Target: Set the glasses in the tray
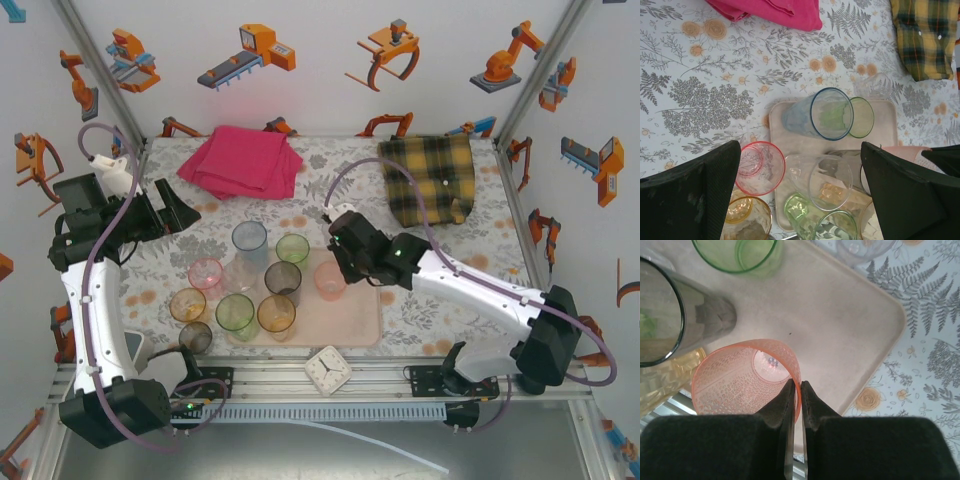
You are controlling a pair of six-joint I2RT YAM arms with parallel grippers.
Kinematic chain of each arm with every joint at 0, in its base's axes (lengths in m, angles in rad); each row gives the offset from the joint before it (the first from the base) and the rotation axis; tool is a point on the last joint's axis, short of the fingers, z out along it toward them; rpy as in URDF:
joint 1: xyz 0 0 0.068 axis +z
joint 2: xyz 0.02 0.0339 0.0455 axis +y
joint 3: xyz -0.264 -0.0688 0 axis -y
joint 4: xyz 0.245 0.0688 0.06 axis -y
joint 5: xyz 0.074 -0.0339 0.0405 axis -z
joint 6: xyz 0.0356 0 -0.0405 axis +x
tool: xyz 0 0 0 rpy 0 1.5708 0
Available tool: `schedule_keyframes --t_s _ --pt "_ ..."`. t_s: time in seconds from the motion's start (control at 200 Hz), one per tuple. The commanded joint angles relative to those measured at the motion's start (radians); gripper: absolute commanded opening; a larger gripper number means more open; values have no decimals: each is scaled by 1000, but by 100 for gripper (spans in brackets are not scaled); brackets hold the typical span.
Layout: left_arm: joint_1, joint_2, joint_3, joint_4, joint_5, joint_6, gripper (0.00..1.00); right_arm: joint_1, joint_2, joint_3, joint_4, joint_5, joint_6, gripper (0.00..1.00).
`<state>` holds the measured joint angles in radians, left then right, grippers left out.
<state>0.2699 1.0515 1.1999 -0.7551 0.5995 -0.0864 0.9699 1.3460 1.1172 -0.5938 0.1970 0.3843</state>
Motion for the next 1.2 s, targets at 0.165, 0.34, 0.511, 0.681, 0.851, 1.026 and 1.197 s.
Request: schedule_keyframes --t_s 0.165,0.34,0.511,0.681,0.851,1.026,1.197 --pt "5 -11 -11 12 19 -16 97 90 -11 -50 0 69 97 13" --pt "5 -13 -11 12 20 -18 97 142 -6 -65 -3 90 127 13" --pt "5 -14 -10 13 21 -19 97 178 4 -78 -11 101 151 13" --pt "5 -16 -10 13 22 -22 97 203 4 -102 8 95 182 13" --pt "5 -15 -9 12 21 -22 97 221 29 -108 30 89 197 14" --pt "5 -16 -10 11 21 -22 97 238 54 -113 46 93 206 14" --pt "5 -15 -10 13 20 -23 97 244 55 -129 65 84 220 15"
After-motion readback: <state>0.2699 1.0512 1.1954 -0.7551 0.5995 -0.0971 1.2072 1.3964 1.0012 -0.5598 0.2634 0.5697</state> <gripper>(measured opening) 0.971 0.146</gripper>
